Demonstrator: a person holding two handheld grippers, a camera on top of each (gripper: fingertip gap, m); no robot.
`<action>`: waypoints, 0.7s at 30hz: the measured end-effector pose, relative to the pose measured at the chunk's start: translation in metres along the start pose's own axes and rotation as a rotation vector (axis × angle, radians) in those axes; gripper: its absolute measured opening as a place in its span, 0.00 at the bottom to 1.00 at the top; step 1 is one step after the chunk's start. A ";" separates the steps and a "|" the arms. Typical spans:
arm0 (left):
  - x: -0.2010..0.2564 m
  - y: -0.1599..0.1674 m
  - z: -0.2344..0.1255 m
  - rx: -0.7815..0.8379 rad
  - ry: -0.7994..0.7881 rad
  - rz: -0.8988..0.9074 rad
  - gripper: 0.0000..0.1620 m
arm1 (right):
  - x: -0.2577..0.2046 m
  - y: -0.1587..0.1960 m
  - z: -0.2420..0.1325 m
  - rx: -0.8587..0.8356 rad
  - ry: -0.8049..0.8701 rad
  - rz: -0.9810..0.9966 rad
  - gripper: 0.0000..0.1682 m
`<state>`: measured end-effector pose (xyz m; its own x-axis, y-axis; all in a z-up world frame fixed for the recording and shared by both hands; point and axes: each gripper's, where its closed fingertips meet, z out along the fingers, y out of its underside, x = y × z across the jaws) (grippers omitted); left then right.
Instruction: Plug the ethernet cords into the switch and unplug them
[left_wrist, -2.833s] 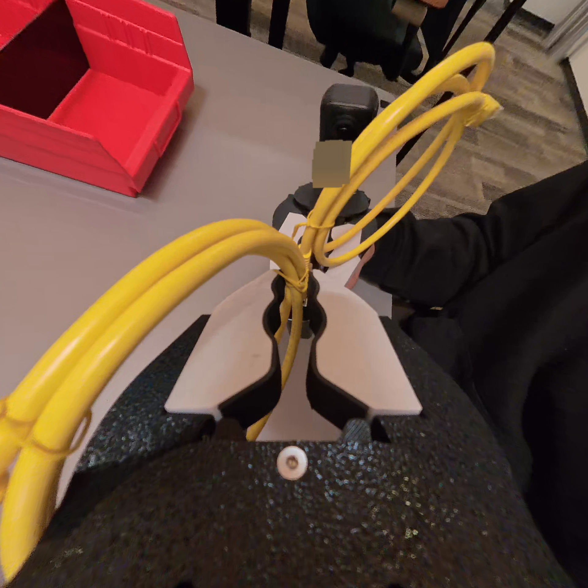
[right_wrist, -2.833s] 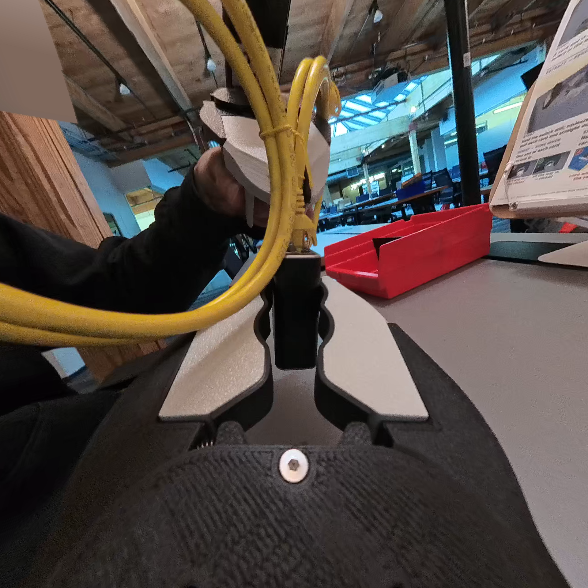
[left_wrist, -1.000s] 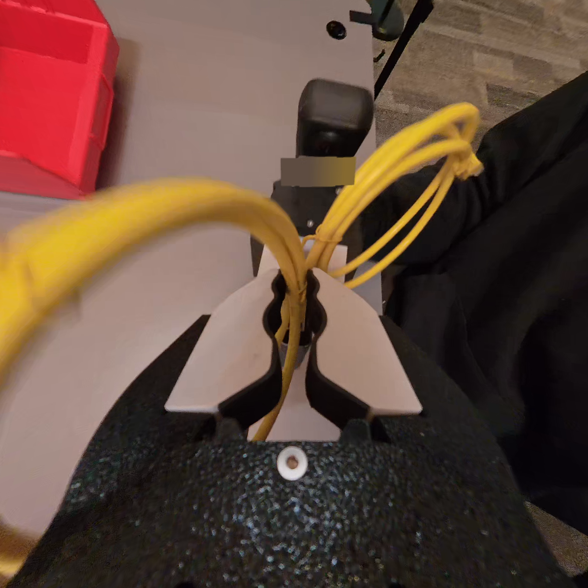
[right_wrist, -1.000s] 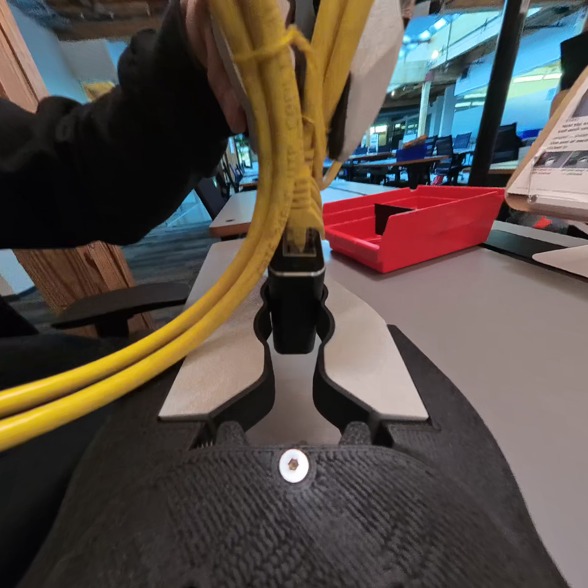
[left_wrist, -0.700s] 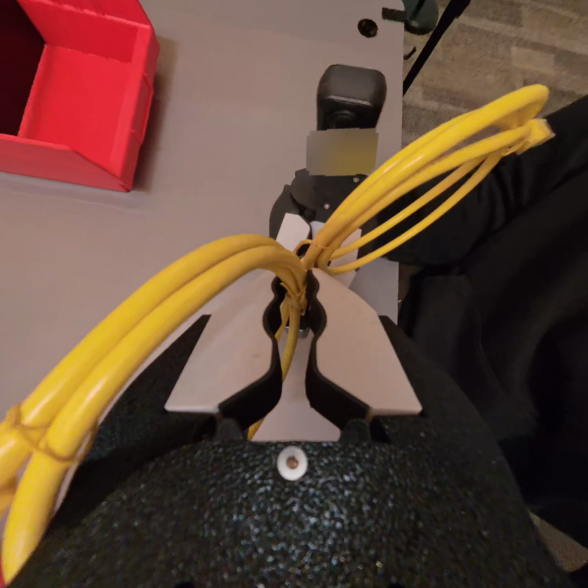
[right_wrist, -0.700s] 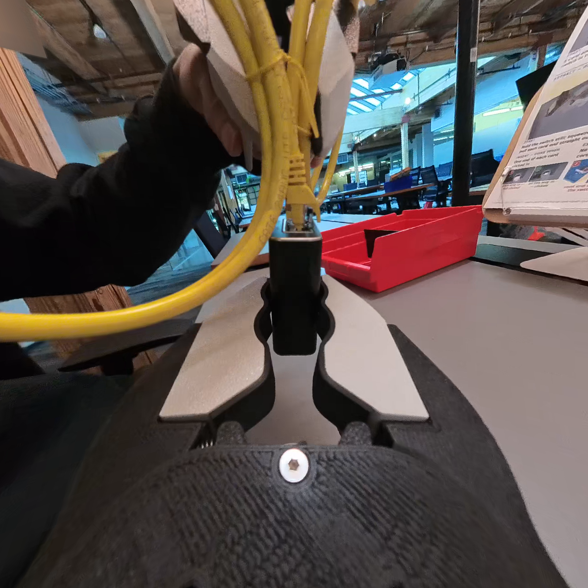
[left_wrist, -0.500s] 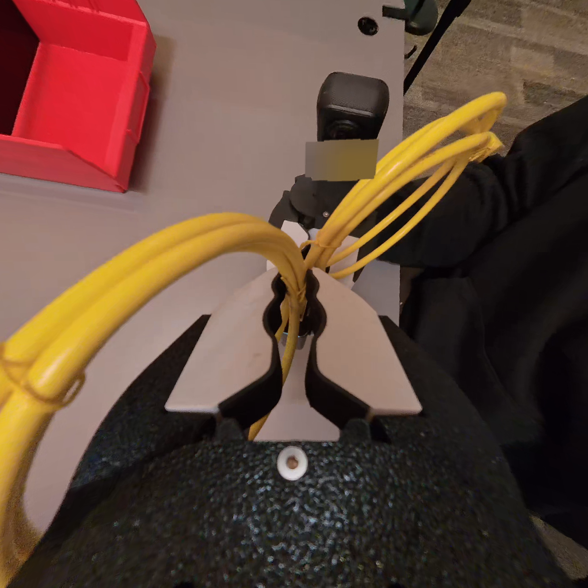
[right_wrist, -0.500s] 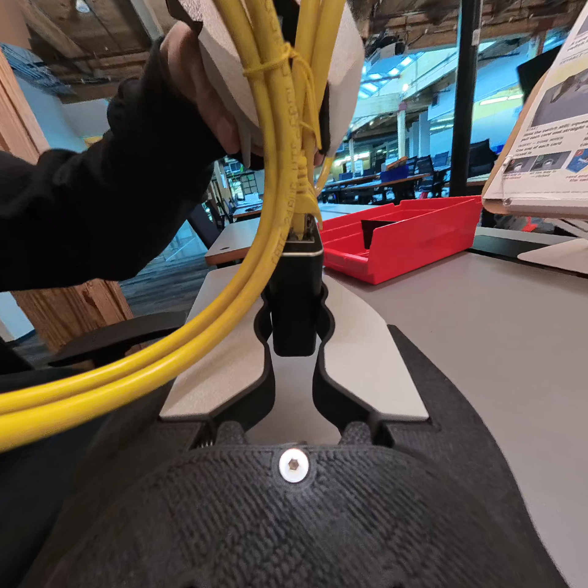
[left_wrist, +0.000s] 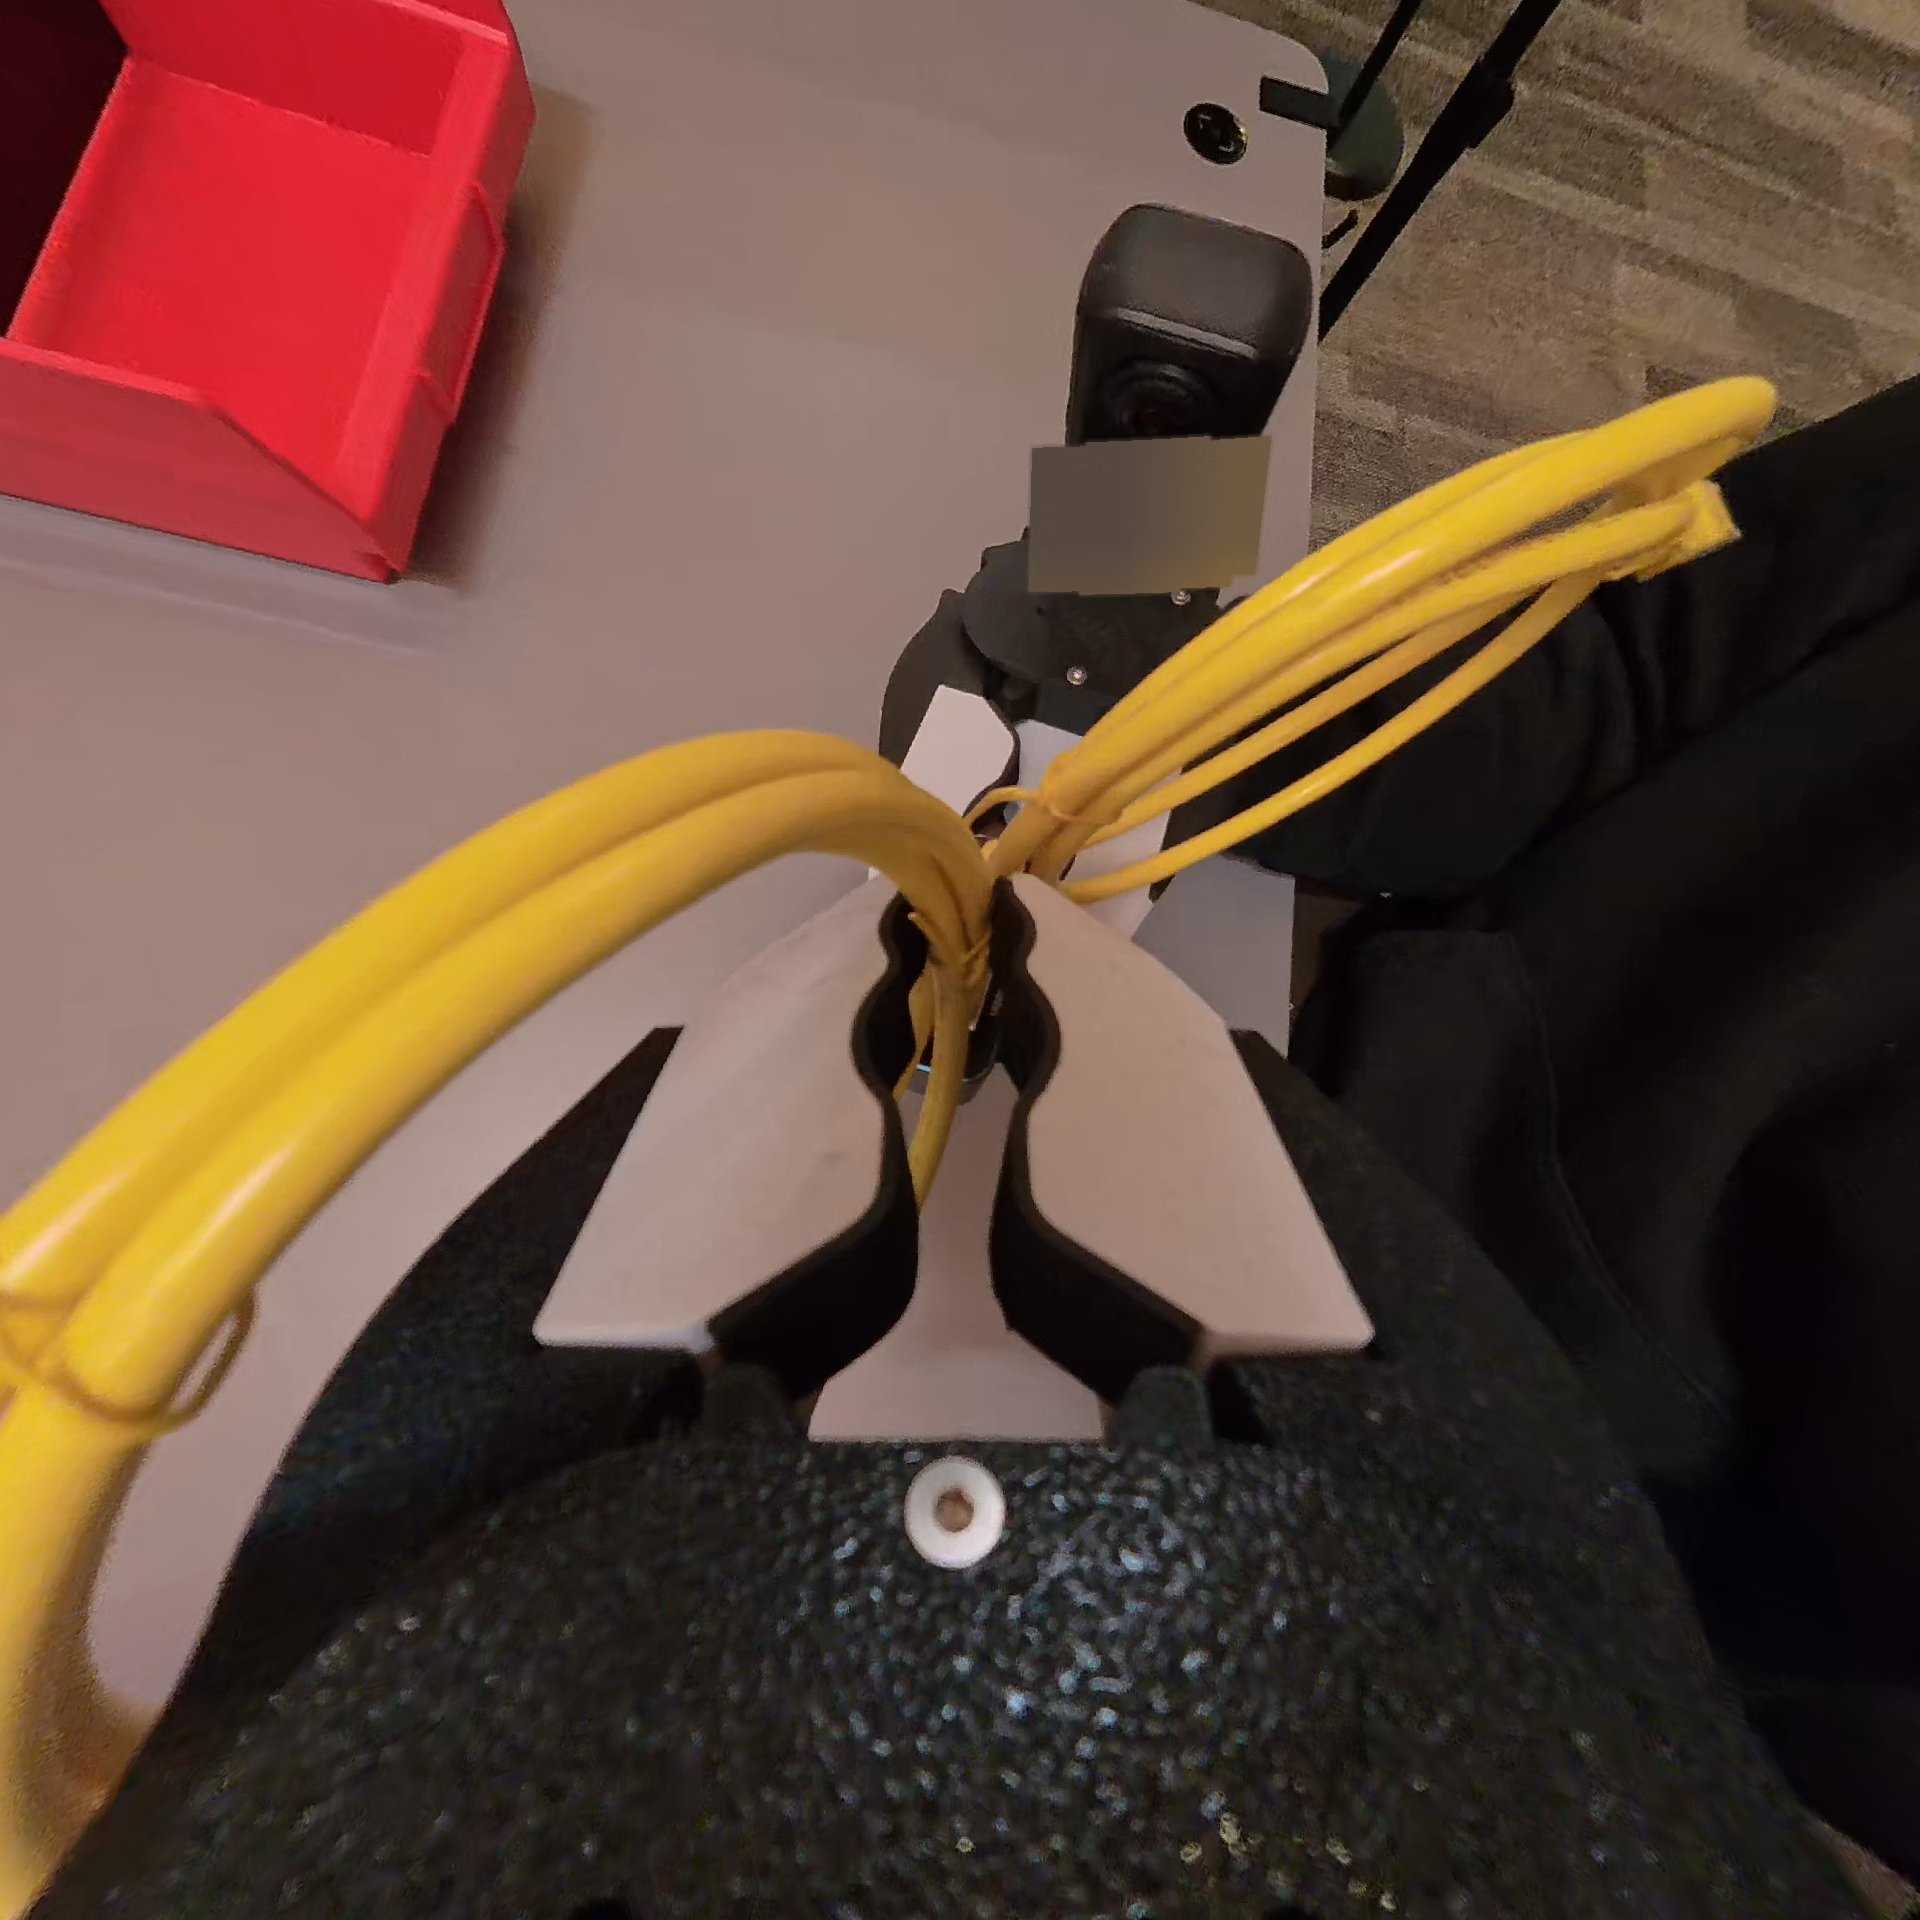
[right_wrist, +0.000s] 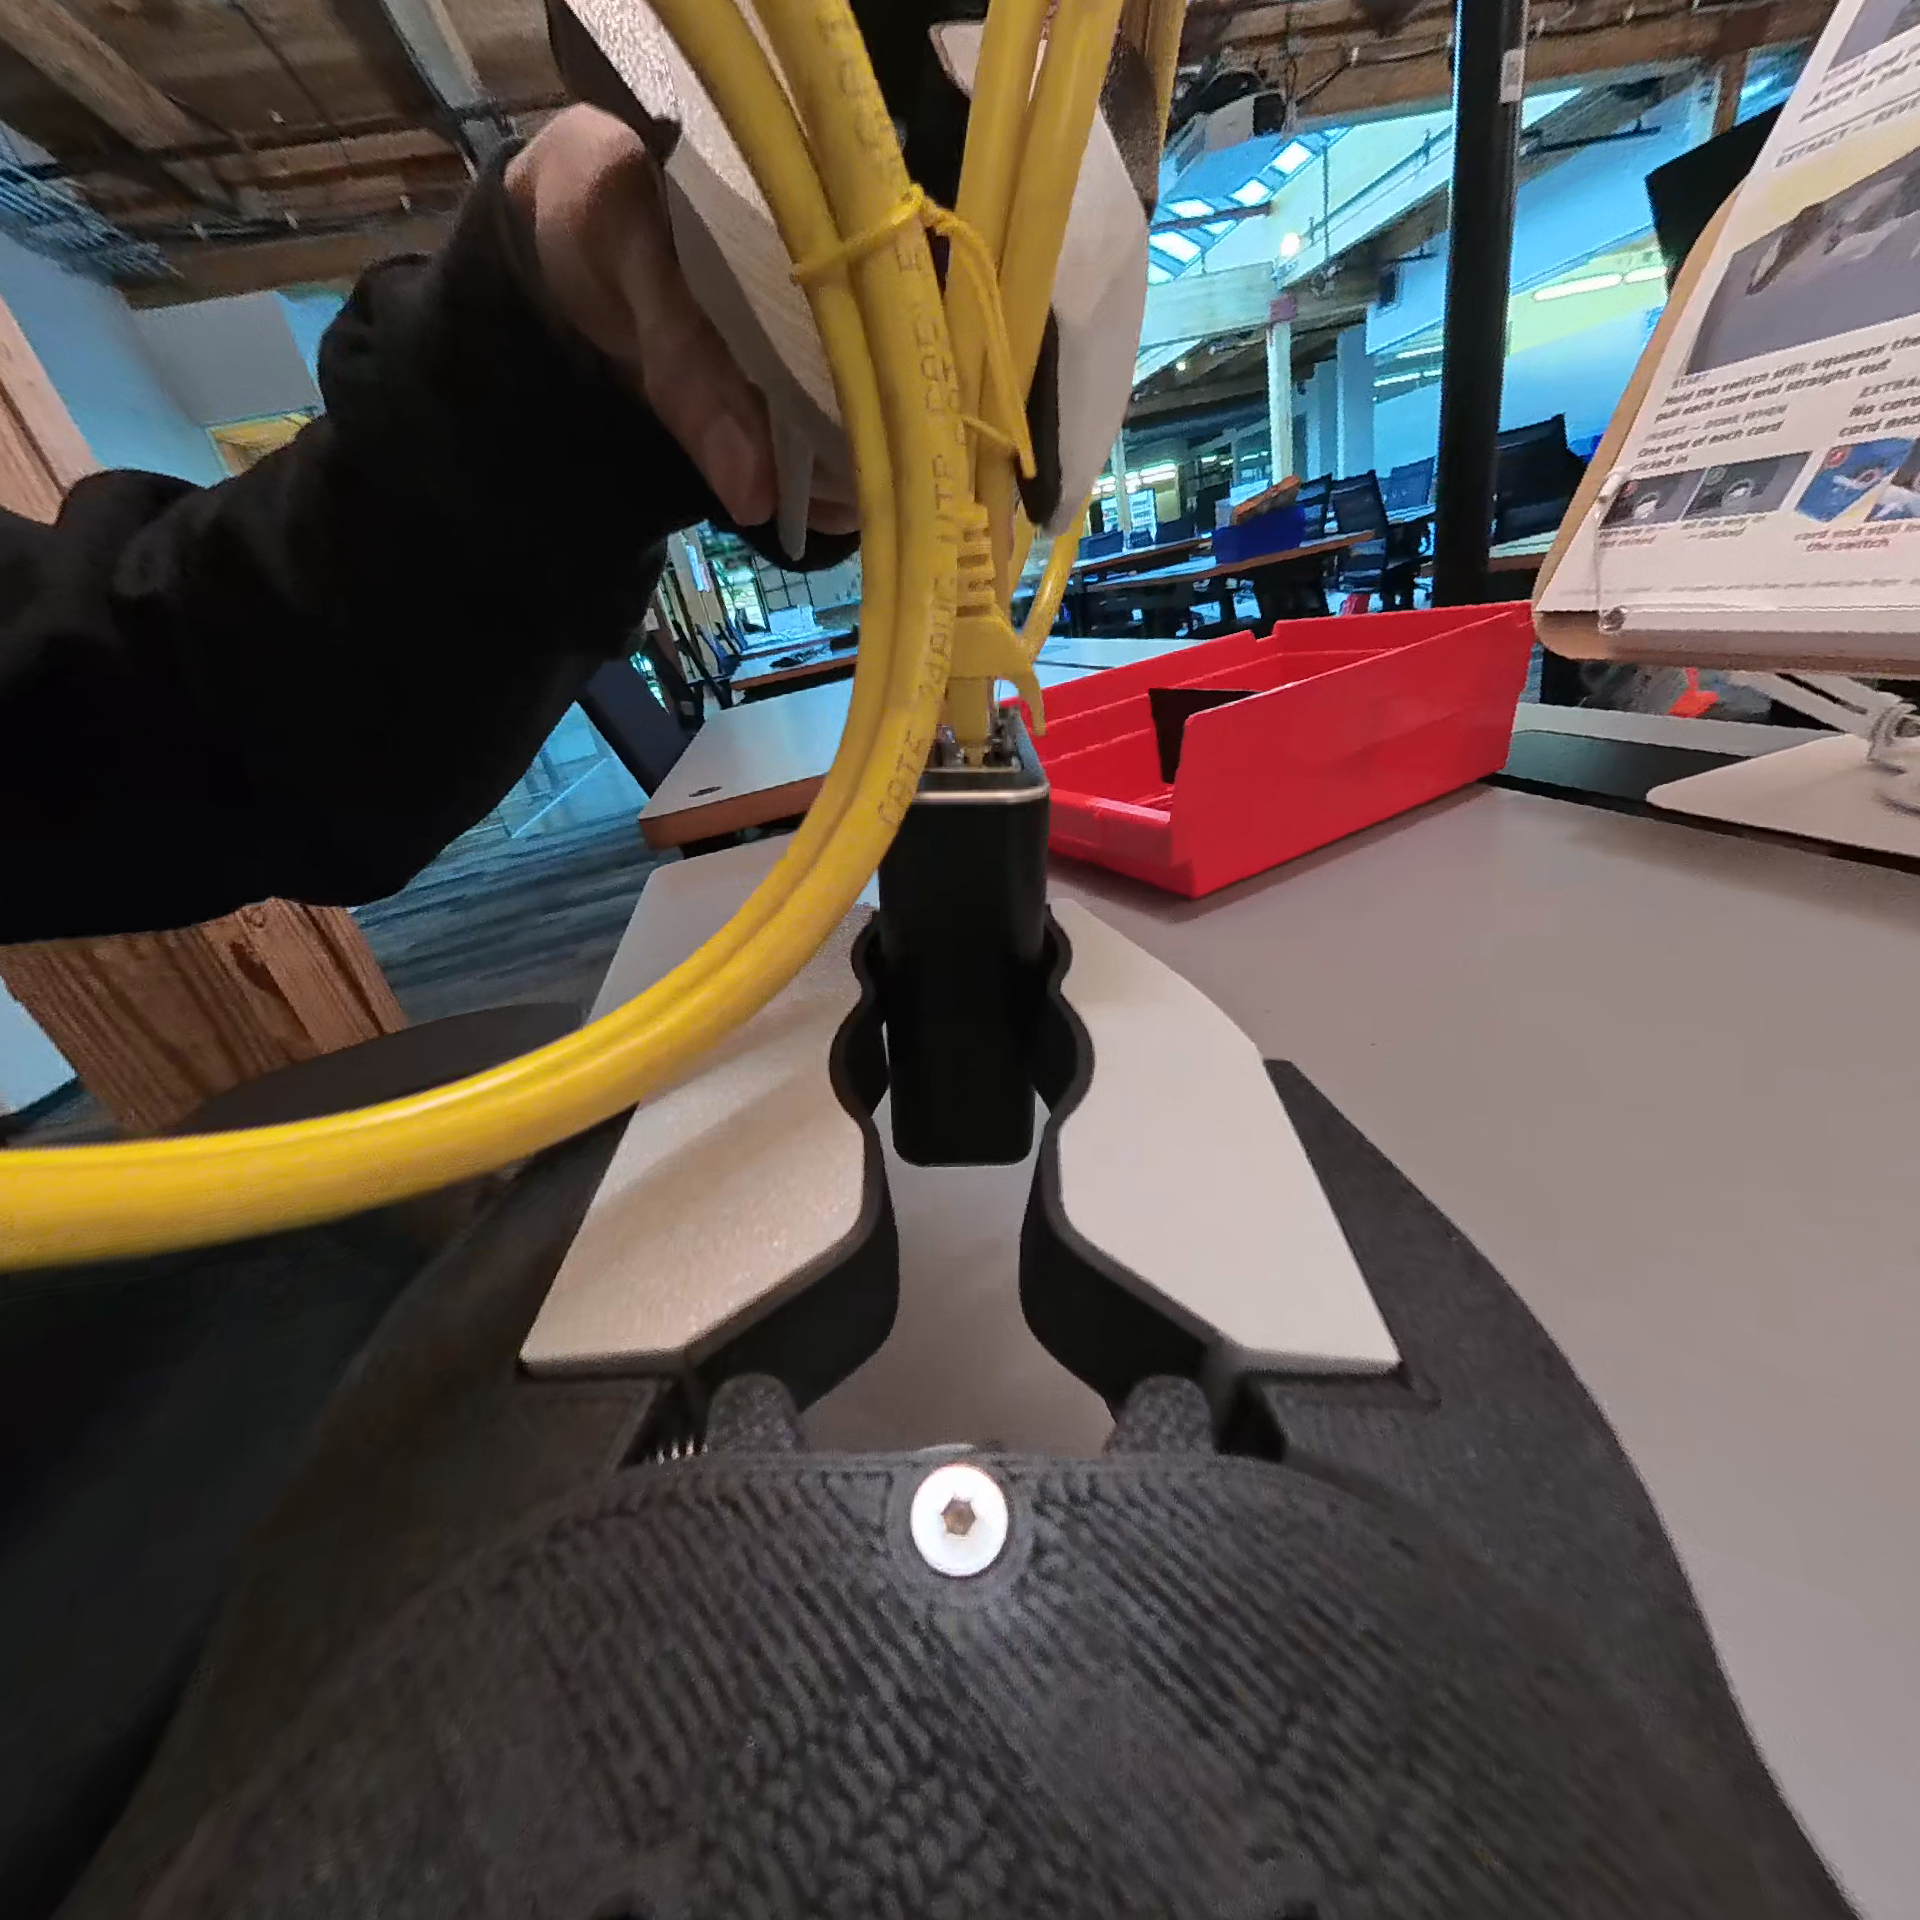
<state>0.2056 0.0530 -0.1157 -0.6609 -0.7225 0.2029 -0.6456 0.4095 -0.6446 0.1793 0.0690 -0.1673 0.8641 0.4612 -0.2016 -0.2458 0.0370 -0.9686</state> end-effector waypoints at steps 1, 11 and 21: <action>-0.001 0.001 0.001 0.003 0.000 -0.003 0.08 | 0.001 0.001 0.000 -0.004 0.009 -0.001 0.15; -0.001 -0.001 -0.005 0.043 -0.003 0.019 0.08 | -0.001 -0.004 -0.001 0.031 -0.026 0.024 0.15; 0.001 -0.015 -0.006 0.161 -0.060 0.088 0.10 | -0.003 -0.004 -0.005 0.009 -0.052 0.016 0.15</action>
<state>0.2122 0.0500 -0.1014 -0.6851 -0.7217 0.0992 -0.5135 0.3819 -0.7684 0.1794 0.0632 -0.1638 0.8362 0.5069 -0.2094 -0.2636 0.0367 -0.9639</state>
